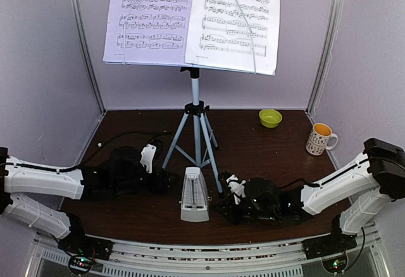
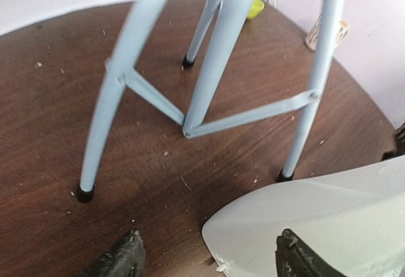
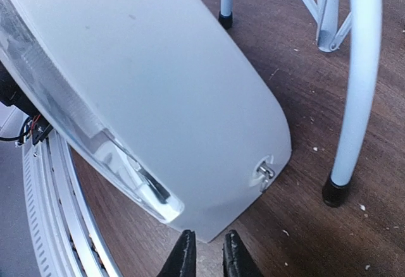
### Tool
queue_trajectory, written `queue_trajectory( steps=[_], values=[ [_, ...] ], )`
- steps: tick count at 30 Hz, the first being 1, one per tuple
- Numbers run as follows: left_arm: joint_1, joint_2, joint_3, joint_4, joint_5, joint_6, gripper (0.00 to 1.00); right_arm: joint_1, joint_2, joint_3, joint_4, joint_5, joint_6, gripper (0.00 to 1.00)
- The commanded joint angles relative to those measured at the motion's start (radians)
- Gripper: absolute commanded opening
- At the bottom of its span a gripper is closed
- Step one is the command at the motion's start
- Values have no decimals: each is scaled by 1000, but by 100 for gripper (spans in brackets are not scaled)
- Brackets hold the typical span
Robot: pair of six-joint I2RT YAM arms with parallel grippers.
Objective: Set up the instrument practice props
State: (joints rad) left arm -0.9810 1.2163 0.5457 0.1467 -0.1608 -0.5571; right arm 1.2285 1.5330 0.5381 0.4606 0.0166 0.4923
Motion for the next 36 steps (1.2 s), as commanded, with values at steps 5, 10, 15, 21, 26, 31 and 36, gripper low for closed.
queue_trajectory(
  steps=[5,10,15,21,26,31,36],
  values=[
    [-108,-168,-15,-65,-151,12,81,18,103,96,102,-58,6,15],
    [-225,-205,7,-75,-238,-8,91,31,147,137,125,-78,19,15],
    [-312,-197,25,-69,-321,-53,96,42,148,144,143,-85,21,16],
    [-330,-143,51,-40,-365,-70,96,42,95,99,168,-51,22,19],
    [-332,3,163,-35,-388,-35,97,39,-9,39,137,24,23,26],
    [-332,113,220,-78,-454,-97,96,29,-126,-16,66,87,15,31],
    [-332,202,265,-149,-497,-184,92,6,-222,-69,35,140,23,33]
  ],
)
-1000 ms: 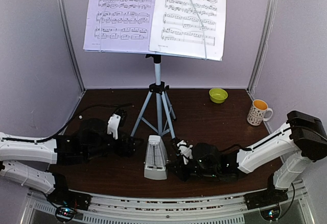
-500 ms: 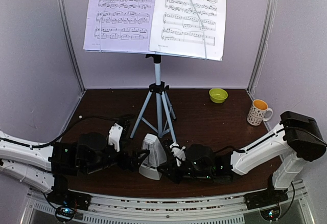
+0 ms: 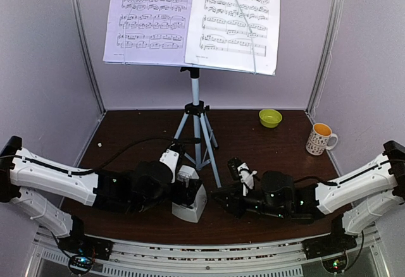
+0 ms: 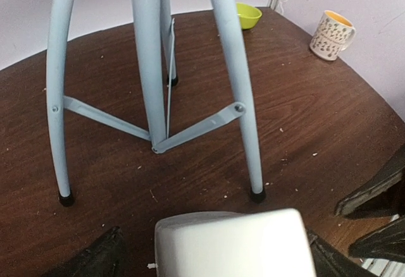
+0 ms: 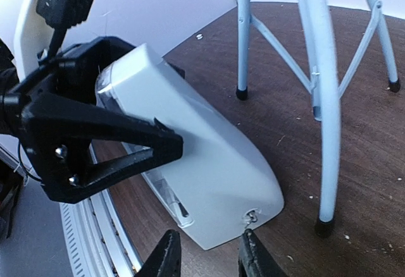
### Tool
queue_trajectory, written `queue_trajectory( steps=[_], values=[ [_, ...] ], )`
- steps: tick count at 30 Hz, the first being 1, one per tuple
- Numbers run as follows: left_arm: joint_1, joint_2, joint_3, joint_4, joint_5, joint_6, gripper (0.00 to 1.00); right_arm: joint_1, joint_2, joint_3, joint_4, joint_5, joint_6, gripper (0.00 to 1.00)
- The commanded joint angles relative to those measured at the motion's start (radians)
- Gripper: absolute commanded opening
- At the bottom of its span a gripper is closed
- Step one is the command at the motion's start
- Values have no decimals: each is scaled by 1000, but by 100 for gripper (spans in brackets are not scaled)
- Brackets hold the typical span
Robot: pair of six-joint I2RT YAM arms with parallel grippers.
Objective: Set up the instrument practice props
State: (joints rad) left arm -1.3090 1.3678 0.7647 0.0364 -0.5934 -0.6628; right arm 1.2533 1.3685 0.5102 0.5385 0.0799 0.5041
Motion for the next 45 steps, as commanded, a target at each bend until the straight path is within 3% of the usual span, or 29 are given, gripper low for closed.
queue_trajectory(
  steps=[1,6,12,16,20,23,30,45],
  values=[
    [-4,65,50,-37,-61,-90,91,-22,-70,-48,-44,83,15,34],
    [-5,117,64,-24,-37,-106,84,-28,-80,-55,-56,99,20,39],
    [-44,84,173,-155,-123,8,58,-29,-68,-71,2,85,23,47],
    [-82,89,291,-308,-216,73,37,-27,-51,-89,100,89,18,50],
    [-124,133,428,-494,-324,39,29,-24,4,-96,212,93,15,53],
    [-145,176,524,-672,-411,-70,20,-12,63,-93,314,93,17,53],
    [-163,287,725,-1006,-489,-227,18,0,174,-90,490,113,10,52],
    [-166,231,678,-882,-444,-152,18,3,330,25,566,-20,18,55]
  ],
)
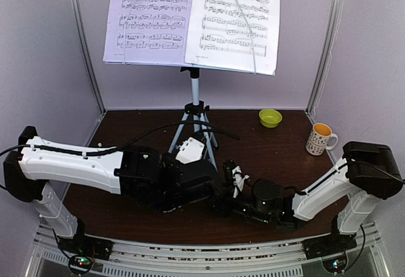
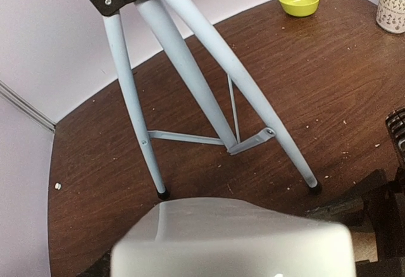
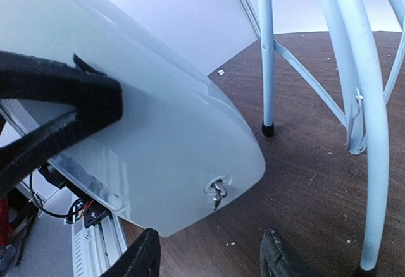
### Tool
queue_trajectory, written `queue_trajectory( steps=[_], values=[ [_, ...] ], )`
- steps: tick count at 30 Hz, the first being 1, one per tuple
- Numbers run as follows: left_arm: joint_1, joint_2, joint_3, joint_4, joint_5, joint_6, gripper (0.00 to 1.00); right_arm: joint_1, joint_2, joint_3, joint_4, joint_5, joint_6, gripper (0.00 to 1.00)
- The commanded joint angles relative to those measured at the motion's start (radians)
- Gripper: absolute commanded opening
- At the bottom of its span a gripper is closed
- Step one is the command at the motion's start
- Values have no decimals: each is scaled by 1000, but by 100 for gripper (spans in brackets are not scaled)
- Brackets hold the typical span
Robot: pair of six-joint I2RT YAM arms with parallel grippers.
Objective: Set up the instrument practice props
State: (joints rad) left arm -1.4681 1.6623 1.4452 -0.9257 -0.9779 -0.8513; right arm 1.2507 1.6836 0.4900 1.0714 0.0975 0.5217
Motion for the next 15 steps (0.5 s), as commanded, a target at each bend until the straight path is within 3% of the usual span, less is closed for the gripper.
queue_trajectory(
  steps=[1,10,15],
  values=[
    [-8,-65,-3,82,-59,35,18,6,21,56,27,-42,4,54],
    [-23,-105,-41,160,-64,77,18,6,72,116,-31,-6,32,47],
    [-31,-156,-112,280,-56,131,18,-2,82,107,-14,-3,52,35]
  ],
)
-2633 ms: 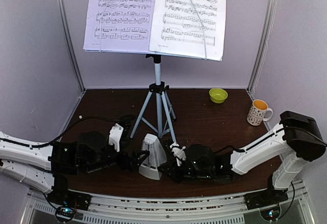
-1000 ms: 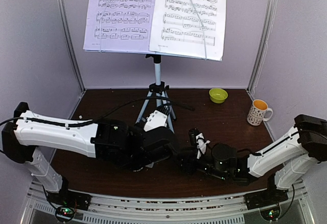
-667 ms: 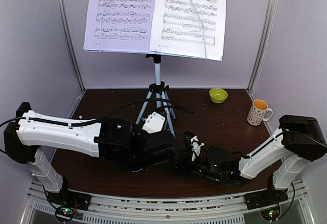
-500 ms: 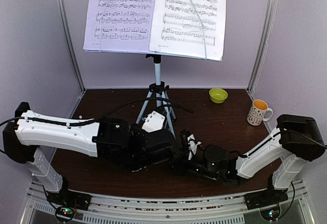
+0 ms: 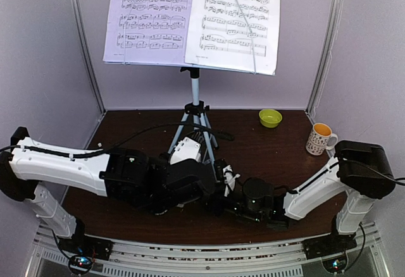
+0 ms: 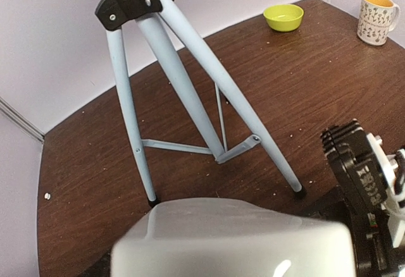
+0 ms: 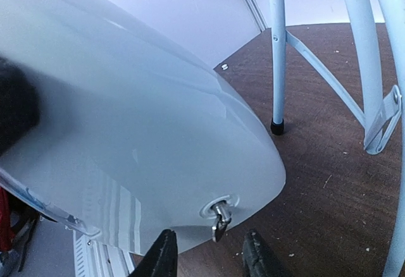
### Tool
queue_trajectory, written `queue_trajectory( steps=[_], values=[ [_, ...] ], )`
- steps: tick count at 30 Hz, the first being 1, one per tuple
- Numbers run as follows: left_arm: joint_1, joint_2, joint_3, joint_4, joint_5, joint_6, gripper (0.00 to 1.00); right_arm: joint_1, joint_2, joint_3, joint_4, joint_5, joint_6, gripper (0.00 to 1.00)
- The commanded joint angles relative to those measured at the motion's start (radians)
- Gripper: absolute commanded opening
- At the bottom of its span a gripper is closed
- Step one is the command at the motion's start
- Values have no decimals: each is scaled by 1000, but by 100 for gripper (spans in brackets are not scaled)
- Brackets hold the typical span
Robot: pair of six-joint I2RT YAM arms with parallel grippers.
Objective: Set up the instrument practice props
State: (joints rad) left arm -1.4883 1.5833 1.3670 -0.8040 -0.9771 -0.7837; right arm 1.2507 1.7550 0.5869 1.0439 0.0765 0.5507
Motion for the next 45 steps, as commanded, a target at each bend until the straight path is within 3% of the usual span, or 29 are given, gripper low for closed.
queue_trajectory(
  steps=[1,8,17,26,35,40,45],
  values=[
    [-12,-89,-46,181,-55,74,18,-5,12,6,18,21,28,32],
    [-14,-115,-91,281,-23,151,18,-17,-3,-6,30,28,27,24],
    [-20,-137,-140,351,-15,190,17,-24,-50,-24,22,19,40,0],
    [-29,-223,-303,610,-10,311,17,-50,-123,-66,68,-64,126,0],
    [-54,-260,-418,853,-32,404,17,-85,-148,-106,202,-38,415,0],
    [-58,-256,-439,906,-38,405,17,-83,-101,-107,326,-33,574,0],
    [-52,-244,-433,865,-61,352,17,-84,-120,-112,270,-33,531,0]
  ],
)
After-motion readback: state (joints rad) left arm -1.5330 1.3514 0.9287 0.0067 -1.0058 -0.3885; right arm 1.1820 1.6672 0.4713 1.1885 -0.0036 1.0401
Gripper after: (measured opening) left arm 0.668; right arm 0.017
